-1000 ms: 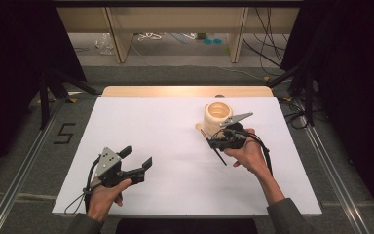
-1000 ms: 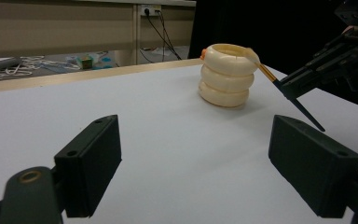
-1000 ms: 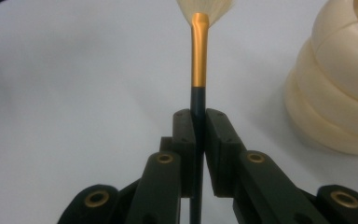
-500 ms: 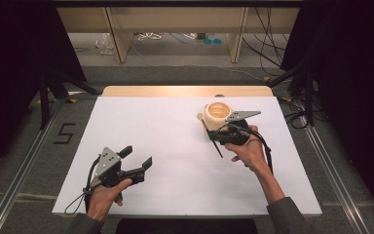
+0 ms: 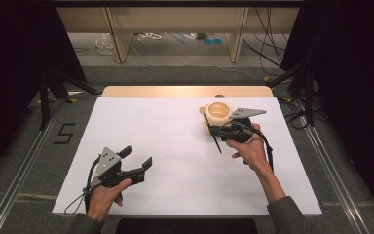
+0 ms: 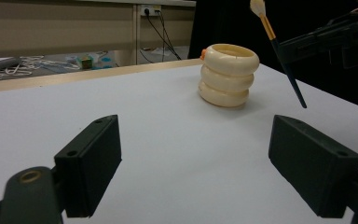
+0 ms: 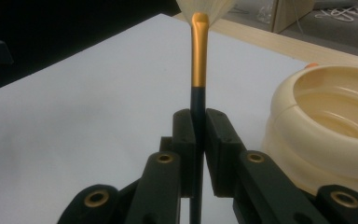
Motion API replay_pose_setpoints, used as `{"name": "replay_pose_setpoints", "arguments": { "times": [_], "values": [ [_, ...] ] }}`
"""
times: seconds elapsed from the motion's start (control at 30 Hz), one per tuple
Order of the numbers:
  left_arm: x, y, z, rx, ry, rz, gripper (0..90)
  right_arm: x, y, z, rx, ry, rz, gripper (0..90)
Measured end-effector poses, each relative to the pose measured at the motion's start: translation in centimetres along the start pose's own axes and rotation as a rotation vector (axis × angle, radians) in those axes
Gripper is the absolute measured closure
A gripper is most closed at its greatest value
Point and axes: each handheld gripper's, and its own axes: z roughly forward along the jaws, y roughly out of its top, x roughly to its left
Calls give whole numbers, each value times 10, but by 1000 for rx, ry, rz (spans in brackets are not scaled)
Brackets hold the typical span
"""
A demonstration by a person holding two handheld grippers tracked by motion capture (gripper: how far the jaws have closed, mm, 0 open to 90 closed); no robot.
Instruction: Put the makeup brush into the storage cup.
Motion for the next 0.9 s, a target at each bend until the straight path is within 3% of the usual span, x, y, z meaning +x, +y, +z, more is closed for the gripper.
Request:
{"name": "replay_pose_setpoints", "arguments": {
  "times": [0.9],
  "values": [
    [0, 0, 0, -4, -1, -2, 166, -10, 11, 1, -90, -10, 9, 834]
  ]
}}
